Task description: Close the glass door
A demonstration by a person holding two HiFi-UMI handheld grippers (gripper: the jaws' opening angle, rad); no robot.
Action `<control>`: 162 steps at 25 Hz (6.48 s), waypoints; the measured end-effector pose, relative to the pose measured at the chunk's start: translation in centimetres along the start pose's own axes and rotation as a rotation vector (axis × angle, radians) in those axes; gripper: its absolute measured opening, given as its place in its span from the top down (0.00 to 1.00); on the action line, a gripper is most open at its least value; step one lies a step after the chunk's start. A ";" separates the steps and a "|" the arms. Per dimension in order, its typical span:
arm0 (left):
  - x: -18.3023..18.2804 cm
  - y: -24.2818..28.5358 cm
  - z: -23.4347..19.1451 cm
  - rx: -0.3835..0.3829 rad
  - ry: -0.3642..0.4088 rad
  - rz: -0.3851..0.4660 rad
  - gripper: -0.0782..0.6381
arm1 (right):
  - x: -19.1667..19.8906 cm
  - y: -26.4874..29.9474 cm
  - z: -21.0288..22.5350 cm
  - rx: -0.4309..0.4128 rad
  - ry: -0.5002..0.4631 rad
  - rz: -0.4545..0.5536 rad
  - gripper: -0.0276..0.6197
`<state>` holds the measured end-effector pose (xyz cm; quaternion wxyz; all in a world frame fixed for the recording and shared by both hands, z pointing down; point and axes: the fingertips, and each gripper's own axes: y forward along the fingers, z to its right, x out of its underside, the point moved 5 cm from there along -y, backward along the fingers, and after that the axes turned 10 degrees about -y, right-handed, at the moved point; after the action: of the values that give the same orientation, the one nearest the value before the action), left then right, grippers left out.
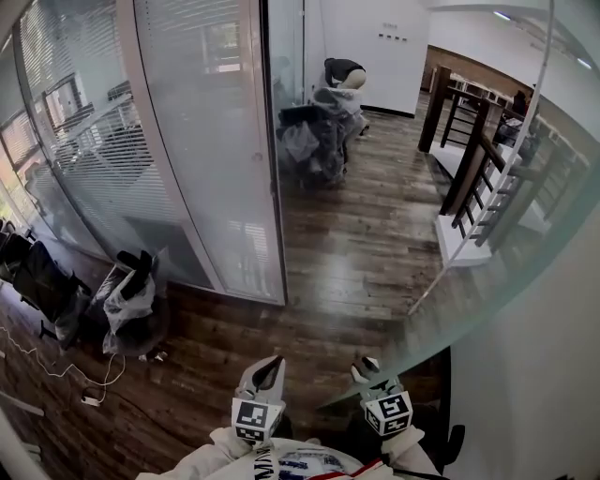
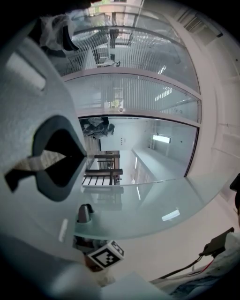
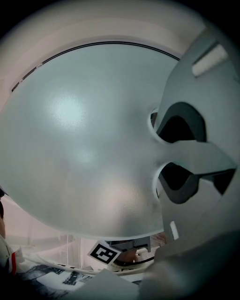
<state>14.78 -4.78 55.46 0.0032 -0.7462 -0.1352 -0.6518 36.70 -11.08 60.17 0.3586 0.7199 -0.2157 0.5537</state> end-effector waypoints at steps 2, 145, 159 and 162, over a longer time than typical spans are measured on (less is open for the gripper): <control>-0.4 0.7 -0.8 0.006 -0.002 0.004 0.89 | -0.3 0.9 -0.1 0.009 0.003 -0.010 0.78; -13.9 42.5 -40.5 0.077 -0.010 -0.020 0.89 | -14.4 57.2 19.2 0.494 0.067 -0.044 0.77; -13.8 41.9 -40.6 0.070 -0.004 -0.019 0.89 | -14.8 58.3 19.5 0.499 0.053 -0.034 0.77; -13.9 41.8 -40.4 0.065 -0.009 -0.023 0.89 | -14.7 58.5 19.7 0.498 0.053 -0.033 0.77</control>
<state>-17.48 -55.14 55.15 0.0194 -0.7471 -0.1650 -0.6436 3.65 -65.20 59.80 0.1847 0.7748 -0.0511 0.6025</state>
